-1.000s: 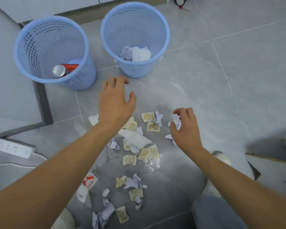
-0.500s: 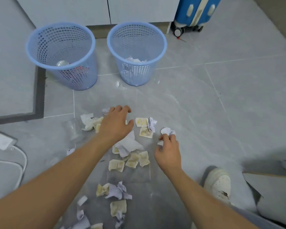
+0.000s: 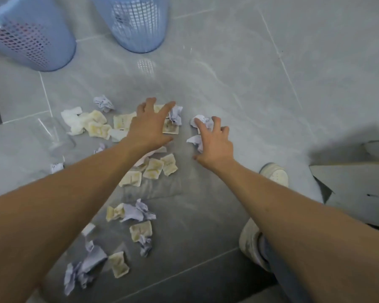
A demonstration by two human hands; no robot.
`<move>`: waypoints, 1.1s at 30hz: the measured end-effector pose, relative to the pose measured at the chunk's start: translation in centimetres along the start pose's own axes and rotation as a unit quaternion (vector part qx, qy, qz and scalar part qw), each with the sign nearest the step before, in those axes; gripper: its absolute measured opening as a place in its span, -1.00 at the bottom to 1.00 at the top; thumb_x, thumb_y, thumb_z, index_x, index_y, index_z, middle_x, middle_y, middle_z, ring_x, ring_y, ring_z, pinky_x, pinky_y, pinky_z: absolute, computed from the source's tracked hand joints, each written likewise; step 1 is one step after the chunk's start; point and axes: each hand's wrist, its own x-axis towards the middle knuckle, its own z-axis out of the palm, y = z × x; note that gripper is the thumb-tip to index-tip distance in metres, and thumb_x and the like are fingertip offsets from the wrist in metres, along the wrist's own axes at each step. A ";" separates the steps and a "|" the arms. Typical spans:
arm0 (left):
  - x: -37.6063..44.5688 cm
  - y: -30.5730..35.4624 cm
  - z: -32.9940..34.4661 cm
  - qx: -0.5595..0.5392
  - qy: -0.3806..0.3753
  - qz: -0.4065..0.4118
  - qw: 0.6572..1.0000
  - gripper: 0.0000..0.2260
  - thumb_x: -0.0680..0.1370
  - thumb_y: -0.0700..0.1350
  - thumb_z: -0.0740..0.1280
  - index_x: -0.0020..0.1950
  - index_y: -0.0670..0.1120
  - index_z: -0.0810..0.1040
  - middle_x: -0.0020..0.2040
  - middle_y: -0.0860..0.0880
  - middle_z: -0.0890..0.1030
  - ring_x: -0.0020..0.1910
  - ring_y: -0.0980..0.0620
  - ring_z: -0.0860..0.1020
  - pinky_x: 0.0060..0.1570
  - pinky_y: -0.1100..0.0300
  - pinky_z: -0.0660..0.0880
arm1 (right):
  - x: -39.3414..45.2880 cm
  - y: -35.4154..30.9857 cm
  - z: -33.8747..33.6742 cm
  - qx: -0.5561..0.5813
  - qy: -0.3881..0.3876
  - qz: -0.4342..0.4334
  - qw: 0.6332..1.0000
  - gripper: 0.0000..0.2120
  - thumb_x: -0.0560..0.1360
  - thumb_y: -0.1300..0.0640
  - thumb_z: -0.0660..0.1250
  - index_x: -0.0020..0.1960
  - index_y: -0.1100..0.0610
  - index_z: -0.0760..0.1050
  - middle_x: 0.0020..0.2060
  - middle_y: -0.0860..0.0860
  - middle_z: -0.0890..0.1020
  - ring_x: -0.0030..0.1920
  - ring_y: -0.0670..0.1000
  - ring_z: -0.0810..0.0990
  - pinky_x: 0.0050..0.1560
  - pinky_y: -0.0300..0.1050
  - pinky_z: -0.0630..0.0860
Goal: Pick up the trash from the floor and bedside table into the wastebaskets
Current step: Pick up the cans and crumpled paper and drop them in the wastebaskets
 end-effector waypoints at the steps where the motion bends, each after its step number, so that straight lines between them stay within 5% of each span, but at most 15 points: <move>1: 0.9 -0.1 0.3 0.018 -0.006 0.007 1.000 -0.14 0.40 0.12 0.53 0.61 0.20 0.17 0.58 -0.20 0.12 0.52 -0.36 0.15 0.24 -0.28 0.45 | 1.1 0.0 -0.1 -0.021 -0.002 -0.010 1.000 -0.18 0.33 -0.03 0.53 0.46 -0.21 0.19 0.46 0.08 0.17 0.26 0.25 0.31 -0.28 -0.01 0.45; 6: 3.3 -0.5 1.7 0.093 -0.049 0.031 0.994 -0.18 0.44 0.18 0.50 0.61 0.26 0.15 0.61 -0.18 0.07 0.53 -0.35 0.15 0.29 -0.31 0.39 | 3.7 0.6 0.6 -0.025 -0.036 -0.033 0.999 -0.38 0.41 0.02 0.46 0.40 -0.19 0.31 0.46 0.07 0.19 0.30 0.26 0.26 -0.14 0.07 0.60; 11: 2.9 -1.8 4.1 0.119 0.011 0.069 0.990 -0.54 0.49 0.04 0.47 0.36 0.08 0.47 0.33 -0.18 0.36 0.23 -0.30 0.37 -0.02 -0.17 0.58 | 2.0 1.7 2.7 0.036 0.008 -0.063 0.997 -0.58 0.44 0.19 0.38 0.26 -0.05 0.44 0.28 0.05 0.33 0.19 0.18 0.34 -0.26 -0.01 0.49; 16: 2.6 -2.8 5.8 0.065 0.062 0.089 0.992 -0.77 0.44 -0.23 0.47 0.04 -0.06 0.54 0.15 -0.24 0.44 -0.01 -0.26 0.41 -0.20 -0.12 0.53 | 1.0 2.4 4.5 0.110 0.043 -0.076 0.990 -0.83 0.43 0.25 0.37 -0.02 0.06 0.51 0.03 0.04 0.41 -0.11 0.17 0.51 -0.23 -0.05 0.45; 23: 2.5 -3.6 6.2 -0.115 0.112 0.053 0.986 -0.75 0.39 -0.38 0.39 -0.21 -0.02 0.49 -0.05 0.08 0.33 -0.14 -0.02 0.29 -0.16 0.09 0.38 | 2.1 0.2 2.7 0.208 0.099 -0.032 0.973 -0.90 0.42 0.25 0.42 -0.15 0.07 0.57 -0.12 -0.10 0.40 -0.28 -0.10 0.39 -0.29 -0.21 0.28; 28: 1.7 -3.8 1.6 -0.187 0.220 0.025 0.957 -0.71 0.37 -0.42 0.38 -0.20 -0.03 0.45 -0.09 0.07 0.30 -0.12 -0.01 0.37 -0.15 0.30 0.31 | 5.2 -5.5 -3.6 0.329 0.196 -0.033 0.923 -0.87 0.46 0.25 0.48 -0.10 0.04 0.63 -0.07 -0.13 0.47 -0.09 -0.14 0.57 -0.16 -0.30 0.47; 33: 2.2 -4.0 -10.2 -0.192 0.353 0.058 0.914 -0.74 0.31 -0.44 0.41 -0.20 -0.11 0.52 -0.08 -0.01 0.36 -0.15 -0.03 0.43 -0.16 0.21 0.38 | 11.5 -13.0 -14.8 0.392 0.310 -0.125 0.857 -0.84 0.42 0.29 0.50 -0.04 0.11 0.66 -0.04 -0.04 0.50 -0.10 -0.28 0.52 -0.11 -0.49 0.37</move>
